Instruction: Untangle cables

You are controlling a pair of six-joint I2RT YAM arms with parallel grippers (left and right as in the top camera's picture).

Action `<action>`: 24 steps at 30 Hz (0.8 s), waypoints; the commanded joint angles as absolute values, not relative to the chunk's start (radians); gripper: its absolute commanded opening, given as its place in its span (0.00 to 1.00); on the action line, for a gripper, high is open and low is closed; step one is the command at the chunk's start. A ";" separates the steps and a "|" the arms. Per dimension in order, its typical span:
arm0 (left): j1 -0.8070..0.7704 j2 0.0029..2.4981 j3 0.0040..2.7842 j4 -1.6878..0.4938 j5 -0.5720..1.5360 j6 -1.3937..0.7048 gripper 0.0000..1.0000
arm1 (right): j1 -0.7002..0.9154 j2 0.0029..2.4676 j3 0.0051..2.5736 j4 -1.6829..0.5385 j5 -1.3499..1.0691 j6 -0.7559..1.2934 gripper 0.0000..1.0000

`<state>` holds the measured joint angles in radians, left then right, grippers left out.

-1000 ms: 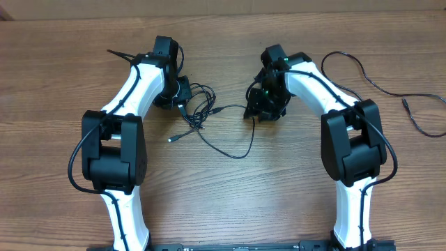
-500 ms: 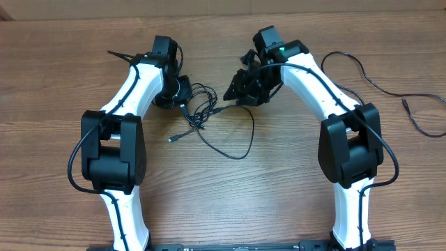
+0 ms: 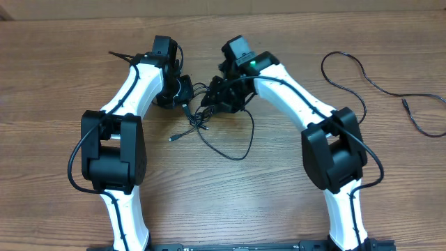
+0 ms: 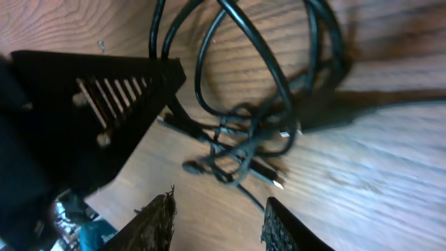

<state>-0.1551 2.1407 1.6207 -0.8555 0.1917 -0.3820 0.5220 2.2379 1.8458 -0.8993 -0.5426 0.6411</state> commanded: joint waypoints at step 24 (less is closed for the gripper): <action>-0.151 2.121 1.605 -0.851 0.202 -0.355 0.06 | 0.522 2.280 1.853 -0.841 -0.575 0.742 0.04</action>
